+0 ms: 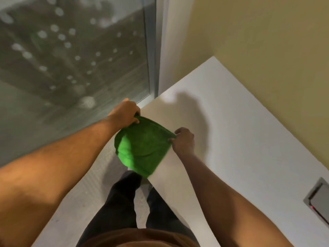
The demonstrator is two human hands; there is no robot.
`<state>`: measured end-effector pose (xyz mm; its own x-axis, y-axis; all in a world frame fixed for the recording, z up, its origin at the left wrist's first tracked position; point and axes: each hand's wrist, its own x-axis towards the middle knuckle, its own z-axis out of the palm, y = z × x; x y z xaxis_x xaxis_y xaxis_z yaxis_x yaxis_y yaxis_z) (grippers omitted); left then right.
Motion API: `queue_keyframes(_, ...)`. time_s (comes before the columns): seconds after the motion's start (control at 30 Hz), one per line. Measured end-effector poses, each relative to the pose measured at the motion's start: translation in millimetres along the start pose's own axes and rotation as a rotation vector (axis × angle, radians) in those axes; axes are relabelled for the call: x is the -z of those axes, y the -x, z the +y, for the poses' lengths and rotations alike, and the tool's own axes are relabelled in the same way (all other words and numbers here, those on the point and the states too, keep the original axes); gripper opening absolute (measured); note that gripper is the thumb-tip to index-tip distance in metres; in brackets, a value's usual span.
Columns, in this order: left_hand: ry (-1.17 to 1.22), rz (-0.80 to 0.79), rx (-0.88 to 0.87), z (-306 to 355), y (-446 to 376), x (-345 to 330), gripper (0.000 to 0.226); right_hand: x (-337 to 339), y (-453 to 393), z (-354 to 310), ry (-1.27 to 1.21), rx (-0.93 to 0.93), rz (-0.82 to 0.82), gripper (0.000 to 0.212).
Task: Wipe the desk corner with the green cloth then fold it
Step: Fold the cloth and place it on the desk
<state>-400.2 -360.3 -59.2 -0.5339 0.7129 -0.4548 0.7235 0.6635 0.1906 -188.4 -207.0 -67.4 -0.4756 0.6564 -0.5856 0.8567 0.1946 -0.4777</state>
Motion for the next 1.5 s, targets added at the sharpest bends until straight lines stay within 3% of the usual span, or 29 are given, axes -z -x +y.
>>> queue_keyframes(0.13,-0.006,-0.084,-0.137,-6,1,18,0.030,13,14,9,-0.122,0.043,0.065,0.012)
queue_keyframes(0.23,0.001,-0.099,-0.238,-4,3,39,0.023,21,30,15,-0.176,0.085,0.145,0.007)
queue_keyframes(0.27,-0.003,-0.089,-0.272,-2,4,45,0.021,21,33,16,-0.186,0.099,0.142,0.012)
queue_keyframes(0.37,-0.036,-0.057,-0.393,11,8,60,0.018,14,37,8,-0.138,0.115,0.026,0.067)
queue_keyframes(0.43,-0.085,-0.039,-0.475,21,10,66,0.018,9,31,-1,-0.050,0.151,-0.024,0.075)
queue_keyframes(0.53,-0.159,-0.031,-0.545,31,12,72,0.020,4,17,-6,0.116,0.212,-0.020,0.041)
queue_keyframes(0.63,-0.208,-0.026,-0.549,33,10,79,0.022,9,16,0,0.059,0.154,0.079,0.021)
queue_keyframes(0.8,-0.120,0.005,-0.550,37,2,104,0.019,54,37,4,-0.016,0.195,0.270,0.011)
queue_keyframes(0.97,0.085,0.351,-0.716,56,-3,126,0.013,103,76,10,-0.078,0.322,0.594,0.009)
queue_keyframes(1.03,0.109,0.412,-0.795,57,0,122,0.011,102,96,17,-0.017,0.374,0.685,0.008)
queue_keyframes(1.2,0.071,0.300,-0.825,42,20,61,0.020,42,130,48,0.100,0.331,0.630,0.011)
queue_keyframes(1.33,0.037,0.031,-0.766,28,35,11,0.022,-7,147,71,0.031,0.178,0.437,0.012)
queue_keyframes(1.5,0.274,-0.088,-0.605,33,26,3,0.037,-5,138,88,-0.178,0.025,0.399,0.018)
